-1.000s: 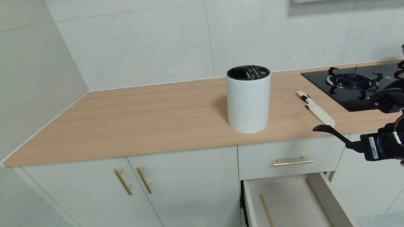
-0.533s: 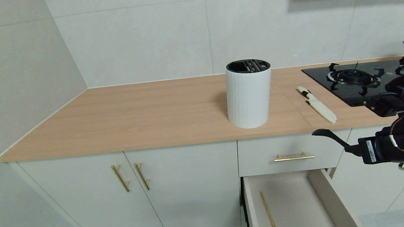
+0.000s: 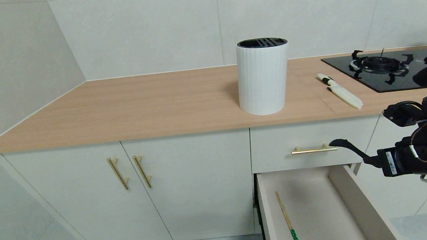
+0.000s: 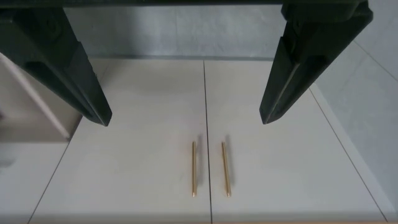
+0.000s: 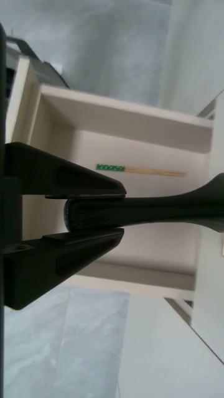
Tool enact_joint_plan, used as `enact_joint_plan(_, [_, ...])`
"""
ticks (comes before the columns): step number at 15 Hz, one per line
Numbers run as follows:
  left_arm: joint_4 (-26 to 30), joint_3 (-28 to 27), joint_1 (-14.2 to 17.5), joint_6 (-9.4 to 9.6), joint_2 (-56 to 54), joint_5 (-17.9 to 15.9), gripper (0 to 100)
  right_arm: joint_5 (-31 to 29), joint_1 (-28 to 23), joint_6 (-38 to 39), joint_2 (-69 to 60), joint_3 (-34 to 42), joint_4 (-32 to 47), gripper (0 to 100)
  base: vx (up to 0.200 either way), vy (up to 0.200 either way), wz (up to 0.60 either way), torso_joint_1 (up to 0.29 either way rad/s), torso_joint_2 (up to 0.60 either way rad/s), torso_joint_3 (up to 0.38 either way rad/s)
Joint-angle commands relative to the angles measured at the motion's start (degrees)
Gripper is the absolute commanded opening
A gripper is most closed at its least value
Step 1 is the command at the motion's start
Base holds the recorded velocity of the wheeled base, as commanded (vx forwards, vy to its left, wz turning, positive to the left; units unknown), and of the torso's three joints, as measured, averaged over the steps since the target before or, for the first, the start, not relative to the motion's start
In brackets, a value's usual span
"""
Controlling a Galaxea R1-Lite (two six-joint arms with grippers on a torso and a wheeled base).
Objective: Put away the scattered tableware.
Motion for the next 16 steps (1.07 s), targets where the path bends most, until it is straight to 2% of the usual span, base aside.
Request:
enact_joint_plan(1, [0.0, 0.0, 0.0, -0.02, 0.0, 0.0, 100, 0.0, 0.0, 0.0, 0.3, 0.2, 0.0, 0, 0.0, 0.0, 0.0, -0.193, 0.47, 0.29])
enact_joint_plan(12, [0.0, 0.0, 0.0, -0.02, 0.0, 0.0, 100, 0.0, 0.3, 0.0, 1.9, 0.4, -0.1, 0, 0.0, 0.0, 0.0, -0.143, 0.46, 0.31])
enact_joint_plan(16, [0.0, 0.0, 0.0, -0.02, 0.0, 0.0, 100, 0.0, 0.6, 0.0, 2.2, 0.5, -0.1, 0, 0.0, 0.0, 0.0, -0.031, 0.18, 0.132])
